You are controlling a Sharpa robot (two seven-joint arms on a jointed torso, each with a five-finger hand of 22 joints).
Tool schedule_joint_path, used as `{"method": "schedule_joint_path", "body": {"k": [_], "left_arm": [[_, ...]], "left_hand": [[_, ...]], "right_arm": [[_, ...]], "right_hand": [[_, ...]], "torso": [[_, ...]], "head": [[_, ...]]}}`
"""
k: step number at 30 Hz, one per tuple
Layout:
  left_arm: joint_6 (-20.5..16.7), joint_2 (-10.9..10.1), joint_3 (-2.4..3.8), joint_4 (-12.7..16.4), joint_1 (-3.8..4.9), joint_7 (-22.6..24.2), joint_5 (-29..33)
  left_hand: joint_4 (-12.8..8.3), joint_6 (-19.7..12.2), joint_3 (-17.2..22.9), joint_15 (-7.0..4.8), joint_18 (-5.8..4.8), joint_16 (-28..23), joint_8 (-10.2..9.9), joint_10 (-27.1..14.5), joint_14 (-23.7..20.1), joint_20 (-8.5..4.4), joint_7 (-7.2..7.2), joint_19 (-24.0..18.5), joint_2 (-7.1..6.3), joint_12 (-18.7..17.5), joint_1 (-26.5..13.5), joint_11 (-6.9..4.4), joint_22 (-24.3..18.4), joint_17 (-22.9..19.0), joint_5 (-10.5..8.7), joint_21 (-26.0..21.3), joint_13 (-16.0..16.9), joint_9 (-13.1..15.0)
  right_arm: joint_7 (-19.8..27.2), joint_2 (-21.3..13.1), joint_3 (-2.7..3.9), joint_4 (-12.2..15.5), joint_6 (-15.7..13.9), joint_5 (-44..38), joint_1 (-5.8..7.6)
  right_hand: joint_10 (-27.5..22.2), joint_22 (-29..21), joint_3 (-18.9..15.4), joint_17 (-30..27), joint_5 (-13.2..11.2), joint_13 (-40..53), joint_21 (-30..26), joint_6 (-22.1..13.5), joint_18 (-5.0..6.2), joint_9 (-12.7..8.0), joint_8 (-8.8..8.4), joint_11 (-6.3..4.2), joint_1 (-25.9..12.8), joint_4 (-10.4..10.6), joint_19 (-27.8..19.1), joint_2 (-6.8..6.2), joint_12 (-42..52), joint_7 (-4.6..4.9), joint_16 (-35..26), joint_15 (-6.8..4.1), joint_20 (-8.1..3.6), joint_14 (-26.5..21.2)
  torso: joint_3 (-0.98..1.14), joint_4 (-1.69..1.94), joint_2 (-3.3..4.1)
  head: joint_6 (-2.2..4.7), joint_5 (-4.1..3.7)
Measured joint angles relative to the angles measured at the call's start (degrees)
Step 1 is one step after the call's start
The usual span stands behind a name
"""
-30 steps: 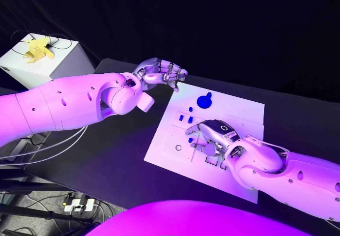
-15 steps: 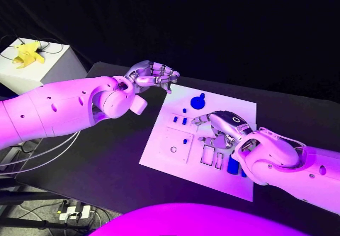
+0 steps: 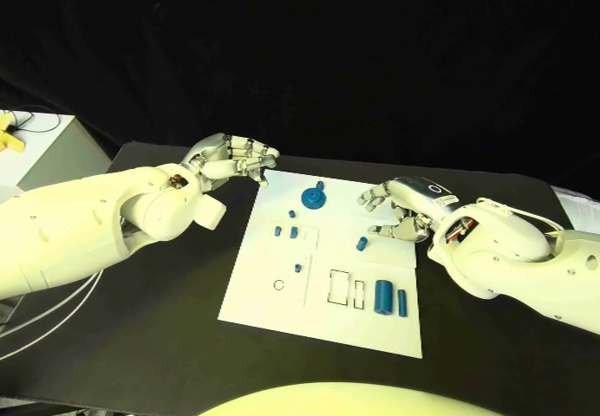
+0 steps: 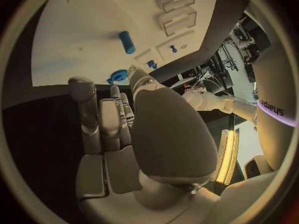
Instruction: Assemble the parts on the task board
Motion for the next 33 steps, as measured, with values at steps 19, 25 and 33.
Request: {"method": "schedule_joint_path", "body": {"k": [19,25,33], "left_arm": [[0.2,0.1,-0.05,-0.2,-0.02,-0.1,-0.1],[0.2,0.0,-0.06,-0.2,-0.01,-0.1,-0.1],[0.2,0.0,-0.07,-0.2,-0.01,-0.1,-0.1]], "left_hand": [[0.0,0.0,0.0,0.0,0.0,0.0,0.0,0.0,0.0,0.0,0.0,0.0,0.22,0.0,0.2,0.0,0.0,0.0,0.0,0.0,0.0,0.0],[0.0,0.0,0.0,0.0,0.0,0.0,0.0,0.0,0.0,0.0,0.0,0.0,0.22,0.0,0.2,0.0,0.0,0.0,0.0,0.0,0.0,0.0],[0.0,0.0,0.0,0.0,0.0,0.0,0.0,0.0,0.0,0.0,0.0,0.0,0.22,0.0,0.2,0.0,0.0,0.0,0.0,0.0,0.0,0.0]], "right_arm": [[-1.0,1.4,-0.23,-1.6,8.4,-1.7,-0.91],[-1.3,2.3,-0.31,-1.9,9.4,-2.2,-1.38],[-1.5,2.9,-0.36,-1.9,10.0,-2.7,-1.56]], "right_hand": [[0.5,1.8,-1.4,2.1,0.1,0.2,3.3,2.0,0.0,0.0,1.56,-0.23,-0.8,0.0,1.3,0.38,0.2,-0.65,2.3,-0.28,-0.21,0.7],[3.2,3.8,0.4,4.0,1.3,0.2,7.2,3.9,-0.01,0.0,2.69,-0.58,-0.6,0.0,2.4,1.07,0.9,0.27,4.2,-0.49,-0.69,1.4],[6.2,5.9,4.5,5.4,1.7,0.2,10.7,6.7,0.0,0.0,4.0,-0.64,-1.6,0.0,3.3,1.11,0.7,0.28,5.4,-0.49,-0.83,1.4]], "torso": [[0.08,0.09,0.08],[0.07,0.12,0.06],[0.07,0.09,0.04]], "head": [[0.26,-5.63],[0.06,-6.44],[-0.3,-6.83]]}}
